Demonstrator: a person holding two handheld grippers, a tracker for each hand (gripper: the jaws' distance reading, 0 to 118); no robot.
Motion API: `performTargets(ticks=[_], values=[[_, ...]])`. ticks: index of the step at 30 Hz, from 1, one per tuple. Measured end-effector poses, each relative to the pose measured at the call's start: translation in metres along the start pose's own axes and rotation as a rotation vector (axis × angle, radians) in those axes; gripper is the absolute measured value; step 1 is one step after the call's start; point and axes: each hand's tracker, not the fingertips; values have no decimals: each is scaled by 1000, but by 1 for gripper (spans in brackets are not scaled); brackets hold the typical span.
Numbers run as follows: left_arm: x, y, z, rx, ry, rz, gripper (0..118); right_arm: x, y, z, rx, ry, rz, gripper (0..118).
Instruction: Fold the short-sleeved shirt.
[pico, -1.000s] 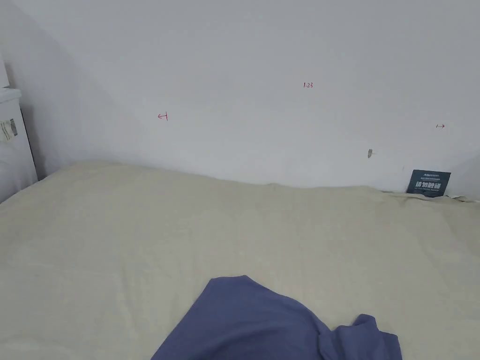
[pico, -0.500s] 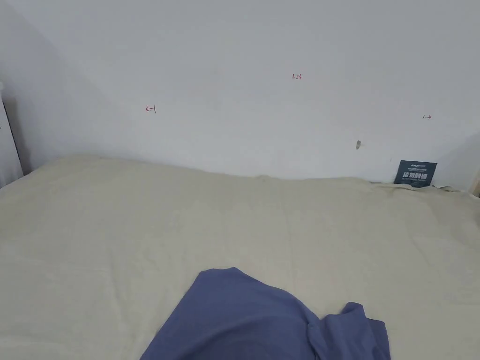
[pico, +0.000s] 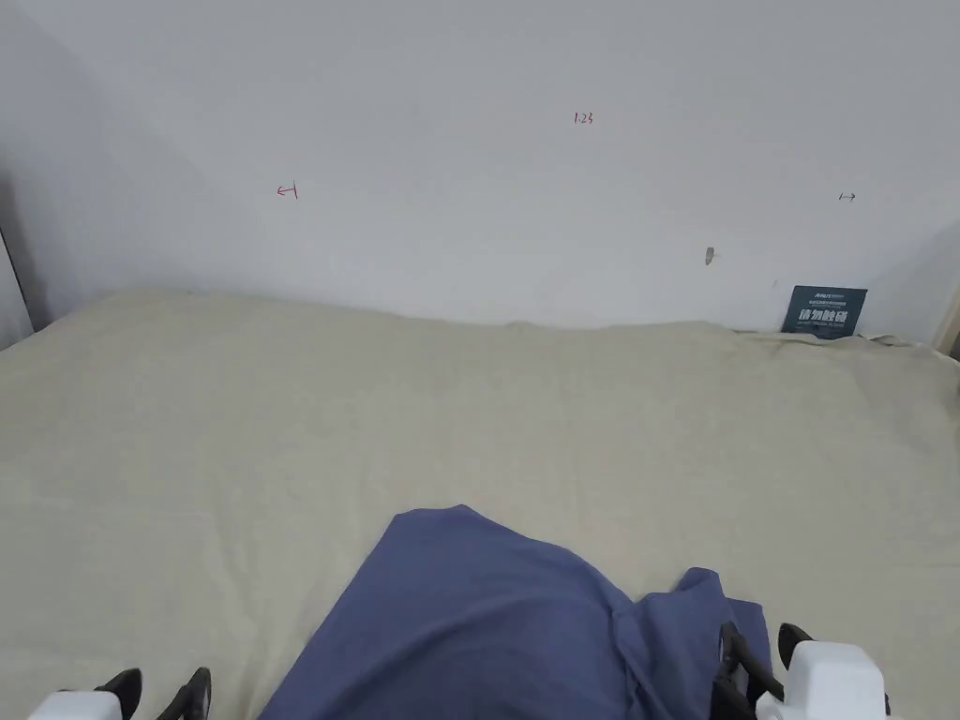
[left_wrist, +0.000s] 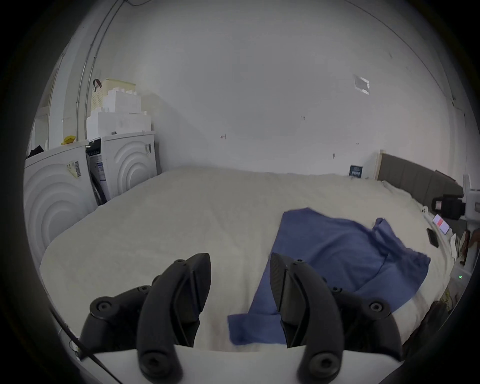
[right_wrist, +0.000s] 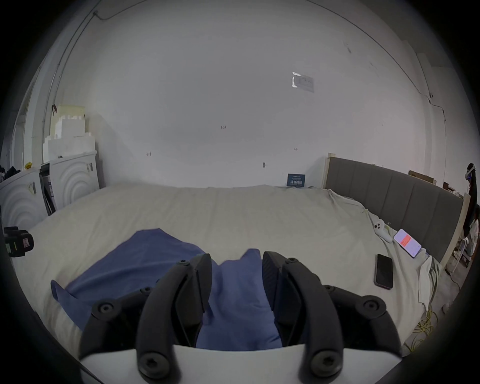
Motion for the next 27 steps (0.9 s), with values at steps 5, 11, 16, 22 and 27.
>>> performTargets(ticks=[5, 11, 16, 22, 27], values=[[26, 8, 0, 34, -18, -63, 2, -15, -2, 6, 38, 8, 28, 2], [40, 4, 2, 44, -56, -60, 0, -20, -6, 14, 45, 11, 21, 0], [40, -5, -2, 18, -71, -25, 0, -18, -8, 13, 30, 2, 10, 0], [35, -13, -11, -22, -94, -1, 0, -13, -18, 9, -15, -5, 30, 0], [32, -23, -15, -75, -94, 5, 0, -7, -27, 5, -48, -14, 27, 0]])
